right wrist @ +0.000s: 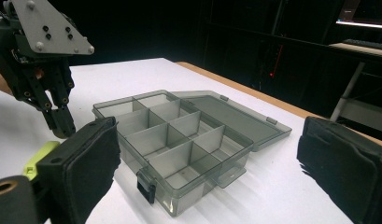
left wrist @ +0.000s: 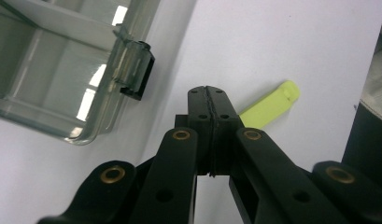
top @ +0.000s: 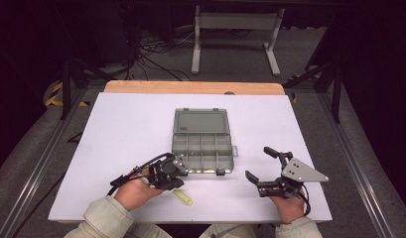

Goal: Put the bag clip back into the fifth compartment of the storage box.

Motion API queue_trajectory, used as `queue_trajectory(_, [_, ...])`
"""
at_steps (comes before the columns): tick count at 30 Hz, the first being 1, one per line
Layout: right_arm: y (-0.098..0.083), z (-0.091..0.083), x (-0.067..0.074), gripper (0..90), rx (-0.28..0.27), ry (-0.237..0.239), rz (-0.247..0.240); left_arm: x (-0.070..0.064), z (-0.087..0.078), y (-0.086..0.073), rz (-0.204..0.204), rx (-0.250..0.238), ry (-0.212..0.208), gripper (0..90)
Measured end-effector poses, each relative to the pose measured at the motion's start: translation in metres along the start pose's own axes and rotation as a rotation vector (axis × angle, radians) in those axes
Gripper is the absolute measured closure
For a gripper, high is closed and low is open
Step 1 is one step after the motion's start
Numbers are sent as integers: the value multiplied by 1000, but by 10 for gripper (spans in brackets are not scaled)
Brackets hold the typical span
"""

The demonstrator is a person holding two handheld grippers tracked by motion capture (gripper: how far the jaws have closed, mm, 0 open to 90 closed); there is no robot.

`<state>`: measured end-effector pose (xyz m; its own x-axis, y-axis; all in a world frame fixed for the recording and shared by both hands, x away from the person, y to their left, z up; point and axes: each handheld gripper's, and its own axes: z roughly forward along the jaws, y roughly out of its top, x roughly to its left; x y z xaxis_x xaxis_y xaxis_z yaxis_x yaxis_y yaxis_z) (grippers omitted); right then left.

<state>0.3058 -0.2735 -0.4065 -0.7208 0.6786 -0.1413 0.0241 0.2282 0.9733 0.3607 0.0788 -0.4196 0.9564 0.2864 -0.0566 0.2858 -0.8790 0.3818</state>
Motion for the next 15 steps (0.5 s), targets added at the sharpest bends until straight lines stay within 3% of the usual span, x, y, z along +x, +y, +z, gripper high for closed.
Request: queue_trajectory(15, [0,0,0,60,1,1,2,1,8,-3,-1,73,-48,900])
